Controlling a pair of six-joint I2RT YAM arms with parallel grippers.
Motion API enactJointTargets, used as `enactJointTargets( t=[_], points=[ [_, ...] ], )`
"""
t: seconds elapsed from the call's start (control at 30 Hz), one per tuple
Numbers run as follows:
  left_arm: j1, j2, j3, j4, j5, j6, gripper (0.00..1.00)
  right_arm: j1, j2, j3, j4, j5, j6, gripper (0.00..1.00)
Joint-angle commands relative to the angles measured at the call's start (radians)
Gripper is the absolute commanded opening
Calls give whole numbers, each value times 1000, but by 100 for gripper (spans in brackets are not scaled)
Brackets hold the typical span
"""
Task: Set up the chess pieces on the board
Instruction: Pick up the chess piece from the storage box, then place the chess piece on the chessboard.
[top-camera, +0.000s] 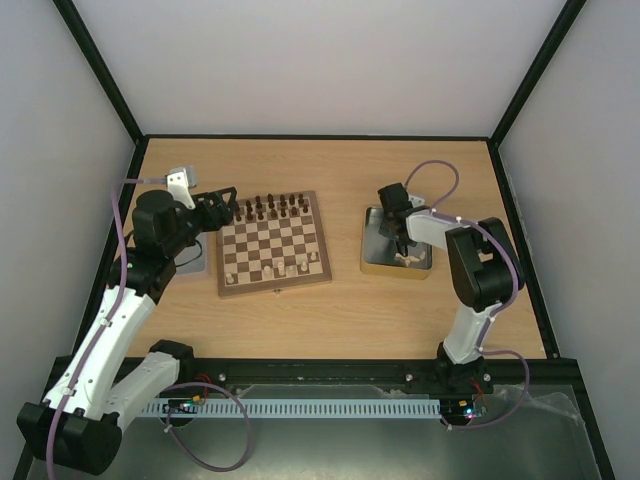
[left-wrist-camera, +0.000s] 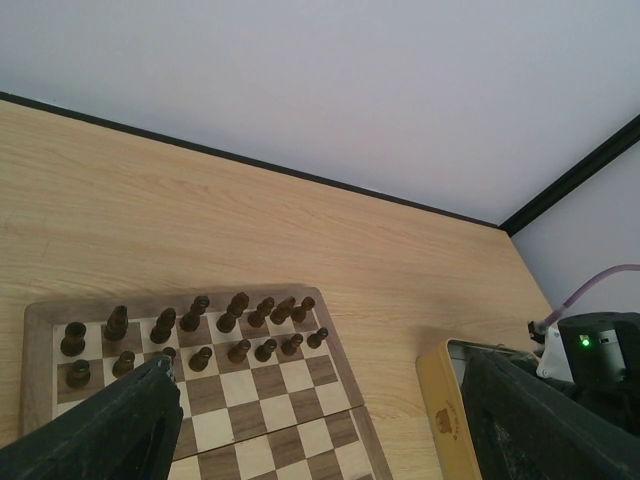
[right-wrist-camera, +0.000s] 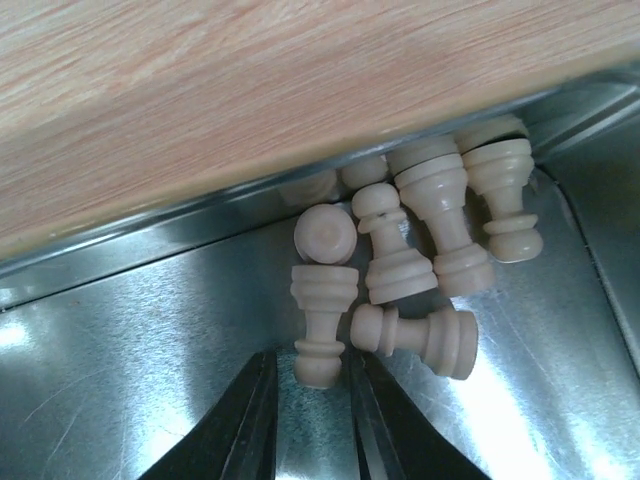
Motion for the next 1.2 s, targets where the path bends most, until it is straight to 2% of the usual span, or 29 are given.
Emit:
enactJointTargets(
  t=[0.0, 0.2, 0.37, 0.73, 0.87, 1.0, 1.17],
  points=[
    [3, -5, -5, 12, 16, -1, 78, -6, 33, 36, 39, 67, -20, 17],
    [3, -13, -5, 9, 15, 1, 78, -7, 17, 25, 70, 79, -72, 7],
    [4, -12, -4, 8, 17, 3, 78, -6, -54, 7, 55, 2, -89, 4],
    [3, -5, -15, 14, 38, -10, 78, -6, -243, -73, -48, -314, -71, 4],
    [3, 1, -21, 19, 88, -31, 78, -6, -291, -75, -58, -479, -91, 4],
    [3, 27, -39, 37, 194, -122, 78, 2, -349, -82, -19, -670, -110, 4],
    [-11, 74, -101, 136, 356, -317, 77, 51, -392, -87, 82, -868, -123, 4]
  ],
)
